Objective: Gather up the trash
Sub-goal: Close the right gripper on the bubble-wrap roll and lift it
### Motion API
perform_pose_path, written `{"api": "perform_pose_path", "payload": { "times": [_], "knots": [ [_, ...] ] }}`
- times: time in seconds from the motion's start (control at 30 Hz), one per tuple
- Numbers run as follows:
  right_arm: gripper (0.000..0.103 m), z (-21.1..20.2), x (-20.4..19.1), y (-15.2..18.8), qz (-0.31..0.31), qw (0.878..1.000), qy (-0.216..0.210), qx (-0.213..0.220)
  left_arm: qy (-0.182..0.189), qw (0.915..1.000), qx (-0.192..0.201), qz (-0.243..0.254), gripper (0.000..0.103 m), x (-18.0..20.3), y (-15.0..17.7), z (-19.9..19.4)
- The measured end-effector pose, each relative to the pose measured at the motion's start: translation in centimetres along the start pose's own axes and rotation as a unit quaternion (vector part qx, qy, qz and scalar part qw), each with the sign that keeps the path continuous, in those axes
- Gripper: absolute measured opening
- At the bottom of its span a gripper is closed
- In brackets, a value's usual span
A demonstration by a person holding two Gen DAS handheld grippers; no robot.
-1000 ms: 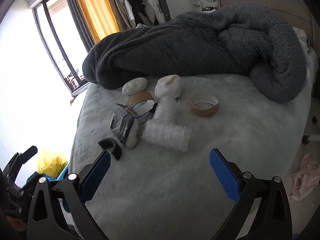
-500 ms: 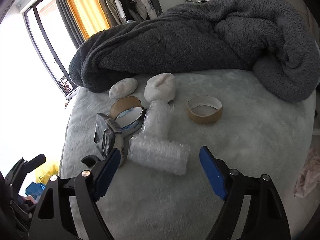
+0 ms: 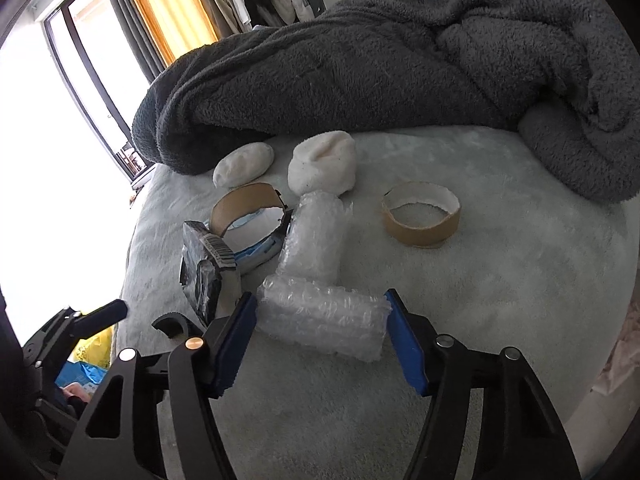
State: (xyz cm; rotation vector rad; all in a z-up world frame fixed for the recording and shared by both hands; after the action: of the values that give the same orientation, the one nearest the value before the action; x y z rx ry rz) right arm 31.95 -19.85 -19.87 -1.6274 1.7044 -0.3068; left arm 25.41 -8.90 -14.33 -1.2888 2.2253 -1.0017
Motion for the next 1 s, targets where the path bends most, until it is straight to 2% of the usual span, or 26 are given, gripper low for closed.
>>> {"api": "perform_pose_path", "payload": {
  "times": [0.3,0.43,0.6,0.8,1.0],
  "knots": [
    [0.065,-1.3,0.3,-0.5,0.004,1.000,-0.017,0.012,0.003,0.9999,-0.015,0.008,0.076,0.4,-0.1,1.7],
    [0.065,-1.8,0.5,-0.8,0.004,1.000,-0.020,0.016,0.005,0.9998,-0.019,-0.005,0.063,0.0,-0.3,2.3],
    [0.065,-2.4,-0.3,-1.2,-0.010,0.999,-0.030,0.021,0.025,0.9991,-0.020,-0.030,0.053,0.0,-0.4,2.5],
    [0.065,-3.3,-2.0,-2.0,-0.055,0.998,-0.017,0.039,0.028,0.9980,-0.035,-0.044,0.050,-0.1,-0.1,2.7],
    [0.065,-4.0,-4.5,-2.5,-0.109,0.993,-0.011,0.051,0.022,0.9978,-0.021,-0.058,0.050,-1.1,-0.3,1.4]
  ]
}}
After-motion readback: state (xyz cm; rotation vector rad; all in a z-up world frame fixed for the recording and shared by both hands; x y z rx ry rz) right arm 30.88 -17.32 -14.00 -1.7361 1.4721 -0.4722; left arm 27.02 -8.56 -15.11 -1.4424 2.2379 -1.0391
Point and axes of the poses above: each gripper's, at about its wrist camera, not at the fingertips, and z roughly the way its jaws point, x to its right, y to its underside, the point moved 4 cm from there along z, roughly the way its jaws point, and after that the axes turned 2 degrees about z, right-handed, at the moved point
